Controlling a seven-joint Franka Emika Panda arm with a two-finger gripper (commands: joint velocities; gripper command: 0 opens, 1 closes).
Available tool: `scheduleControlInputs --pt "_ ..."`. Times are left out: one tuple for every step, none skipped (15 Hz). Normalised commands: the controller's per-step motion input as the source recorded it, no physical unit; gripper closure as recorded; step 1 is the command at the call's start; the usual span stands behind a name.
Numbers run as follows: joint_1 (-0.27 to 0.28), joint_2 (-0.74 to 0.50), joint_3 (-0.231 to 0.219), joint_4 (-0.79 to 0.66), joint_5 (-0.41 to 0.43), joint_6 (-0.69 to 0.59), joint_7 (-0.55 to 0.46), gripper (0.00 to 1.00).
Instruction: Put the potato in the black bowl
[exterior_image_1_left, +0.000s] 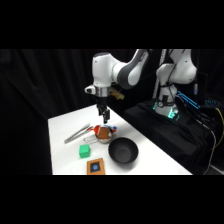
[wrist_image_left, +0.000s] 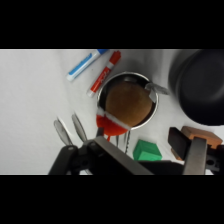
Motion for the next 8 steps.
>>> scheduleControlInputs --pt "-0.036 0.14 0.003 -0.07 0.094 0.39 -0.03 0.00" --pt "-0.029 0.16 -0.002 -0.05 0.070 0.38 -0.01 0.00" --pt "-0.024 0.17 -0.001 -0.03 0.067 0.34 -0.01 0.00" --pt "-0.025 0.29 -0.016 0.03 0.040 0.37 0.01 0.00" --pt "-0.018 0.31 -0.022 0.05 0.027 0.36 0.03 0.00" --pt "-0.015 0.33 -0.024 0.06 0.027 0.35 0.03 0.00" --pt "-0.006 0.33 -0.029 0.06 0.016 0.33 0.03 0.00" --pt "-0.002 0.32 -0.023 0.08 0.025 0.30 0.03 0.00"
